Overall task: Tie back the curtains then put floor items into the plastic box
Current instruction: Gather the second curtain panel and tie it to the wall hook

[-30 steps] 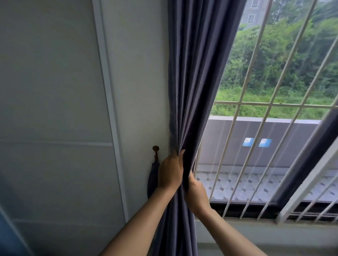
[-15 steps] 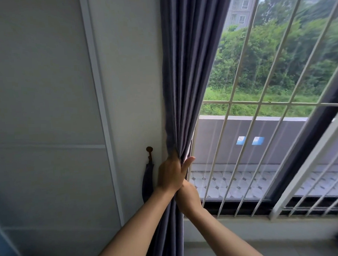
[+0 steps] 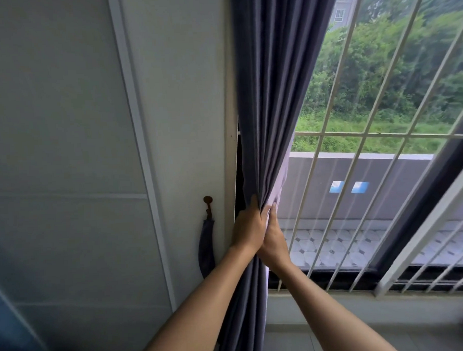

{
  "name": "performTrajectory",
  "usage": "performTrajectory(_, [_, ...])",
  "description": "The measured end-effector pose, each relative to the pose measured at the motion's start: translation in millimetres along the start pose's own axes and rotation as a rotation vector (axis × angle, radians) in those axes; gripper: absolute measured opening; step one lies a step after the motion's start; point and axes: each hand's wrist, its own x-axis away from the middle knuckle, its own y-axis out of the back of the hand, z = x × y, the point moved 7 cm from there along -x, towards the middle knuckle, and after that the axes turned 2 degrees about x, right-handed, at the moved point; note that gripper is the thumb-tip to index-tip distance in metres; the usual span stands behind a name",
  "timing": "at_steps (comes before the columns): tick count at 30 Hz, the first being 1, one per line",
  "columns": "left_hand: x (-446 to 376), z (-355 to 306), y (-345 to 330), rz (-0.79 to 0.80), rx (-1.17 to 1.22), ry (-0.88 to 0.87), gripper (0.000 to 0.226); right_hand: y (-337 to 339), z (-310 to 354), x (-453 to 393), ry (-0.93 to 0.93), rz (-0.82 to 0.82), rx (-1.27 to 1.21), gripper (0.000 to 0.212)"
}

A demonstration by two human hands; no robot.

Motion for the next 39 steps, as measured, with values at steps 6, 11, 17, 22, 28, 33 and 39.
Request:
performTrajectory(6, [-15, -8, -13, 0.015, 0.110, 0.002, 0.047, 10, -14, -9, -0.038, -0.057, 0.158, 0.081])
performTrajectory(11, [-23, -12, -26, 0.021, 0.122, -0.016, 0.043, 7, -55, -9, -0.105, -0.074, 0.247, 0.067])
performTrajectory(17, [-32, -5, -49, 0.048, 0.065, 0.016, 0.030, 24, -76, -13, 0.011, 0.030, 0.312, 0.047])
performTrajectory(22, [-35, -14, -64, 0.032, 0.088, 0.051, 0.035, 21, -86, -26, 0.089, 0.084, 0.312, 0.056])
performTrajectory(28, [-36, -26, -70, -0.035, -0.035, 0.063, 0.034, 32, -95, -36, 0.149, 0.172, 0.285, 0.033])
performTrajectory(33, [-28, -28, -84, -0.127, -0.063, 0.130, 0.041, 33, -106, -35, 0.099, 0.208, 0.132, 0.021])
performTrajectory(39, [-19, -14, -81, -0.198, -0.012, 0.261, 0.039, 31, -94, -34, 0.241, 0.251, 0.208, 0.041])
